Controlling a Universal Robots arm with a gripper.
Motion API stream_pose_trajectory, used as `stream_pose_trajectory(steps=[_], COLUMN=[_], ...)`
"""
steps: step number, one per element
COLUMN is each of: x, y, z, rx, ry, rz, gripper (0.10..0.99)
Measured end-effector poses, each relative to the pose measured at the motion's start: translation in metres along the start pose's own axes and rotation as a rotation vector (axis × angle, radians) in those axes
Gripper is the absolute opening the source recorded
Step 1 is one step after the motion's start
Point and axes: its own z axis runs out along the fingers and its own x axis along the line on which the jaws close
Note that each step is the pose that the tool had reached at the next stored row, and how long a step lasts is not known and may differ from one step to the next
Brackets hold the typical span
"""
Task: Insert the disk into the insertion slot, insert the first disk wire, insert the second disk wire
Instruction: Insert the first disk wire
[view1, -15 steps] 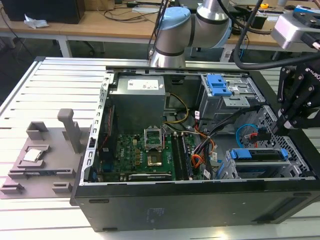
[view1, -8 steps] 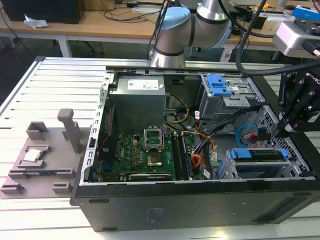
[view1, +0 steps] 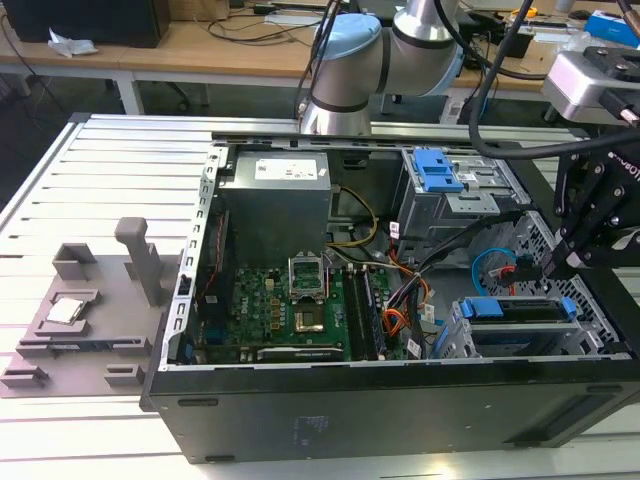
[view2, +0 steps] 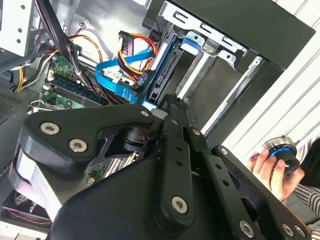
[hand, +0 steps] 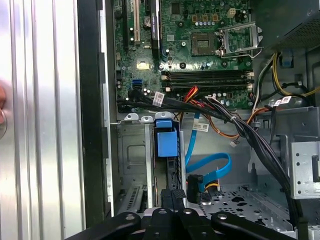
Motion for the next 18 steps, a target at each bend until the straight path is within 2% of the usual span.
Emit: stream_pose_trajectory(steps=[3, 7, 9, 13, 18], x=[0.0000, 0.0000, -0.0001, -0.0033, -0.0123], y=[0.0000, 0.0000, -0.0004, -0.0089, -0.0096], z=[0.0001, 0.0003, 0.0008, 0.0060, 0.0191], rx=[0.000, 0.000, 0.000, -0.005, -0.007], ry=[-0.0001, -0.0002, -0.0004, 0.0002, -0.0009], rz=[0.000, 0.000, 0.000, 0.000, 0.023], gripper=[0.114, 0.361, 0.361, 0.361, 0.361])
